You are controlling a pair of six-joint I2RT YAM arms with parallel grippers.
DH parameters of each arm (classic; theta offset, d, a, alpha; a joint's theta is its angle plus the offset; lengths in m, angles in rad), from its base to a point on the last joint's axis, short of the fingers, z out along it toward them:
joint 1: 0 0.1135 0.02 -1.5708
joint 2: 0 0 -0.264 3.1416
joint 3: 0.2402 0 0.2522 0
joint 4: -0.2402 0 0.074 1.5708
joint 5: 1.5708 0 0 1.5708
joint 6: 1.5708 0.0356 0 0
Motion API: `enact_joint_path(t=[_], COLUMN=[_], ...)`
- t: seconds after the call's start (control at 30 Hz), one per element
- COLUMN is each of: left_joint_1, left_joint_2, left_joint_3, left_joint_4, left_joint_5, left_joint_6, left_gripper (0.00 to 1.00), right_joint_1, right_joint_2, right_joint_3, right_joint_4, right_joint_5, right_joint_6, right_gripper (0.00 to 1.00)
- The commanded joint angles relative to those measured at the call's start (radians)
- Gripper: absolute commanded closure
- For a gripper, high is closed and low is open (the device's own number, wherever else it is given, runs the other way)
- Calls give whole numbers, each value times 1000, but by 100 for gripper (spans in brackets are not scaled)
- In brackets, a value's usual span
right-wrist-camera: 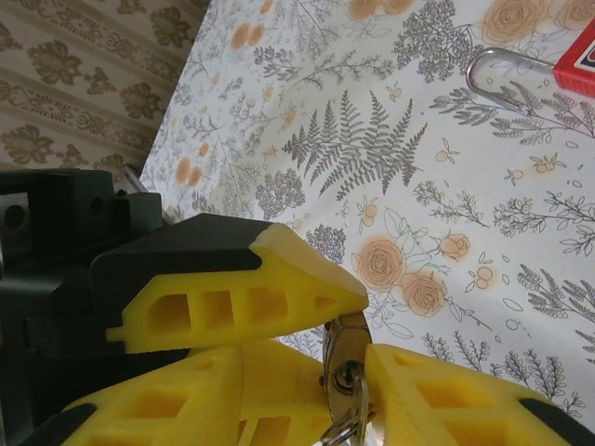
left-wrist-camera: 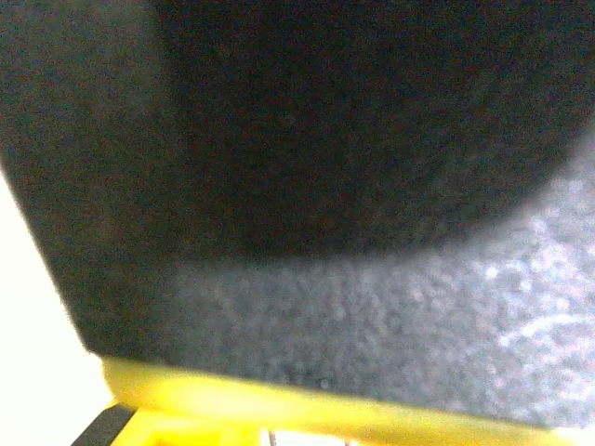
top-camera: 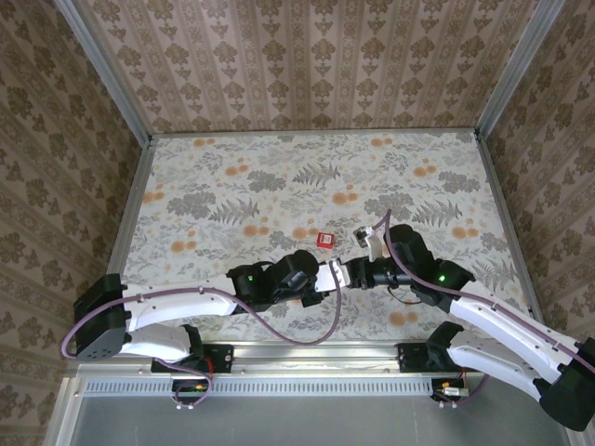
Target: Unlock with the key
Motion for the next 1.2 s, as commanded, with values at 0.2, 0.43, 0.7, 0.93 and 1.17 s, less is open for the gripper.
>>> enact_joint_path(t=[0.2,0.43,0.7,0.93,1.17], left_joint_1=[4,16,25,33,36], left_joint_2=[-7,7,20,17,20], left_joint_3=[-12,-21,-35,-35,-33], left_joint_4=[96,100,110,113,107], left_joint_5=[50,56,48,46,50], left_joint_6=[-31,-39,-43,-45,-45], left_gripper=[100,100,100,100,100], right_joint_1=[-38,-62,-82,-85,-85], right_joint_2=[-26,-56,-108,-98,-76], right_joint_3=[27,29,34,27,31], right_joint_4=[-35,-56,-80,-99,-98], right_joint_5=[16,31,53,88,76], right_joint_6=[-14,-2,21,33,29], right_gripper=[54,51,51,82,86])
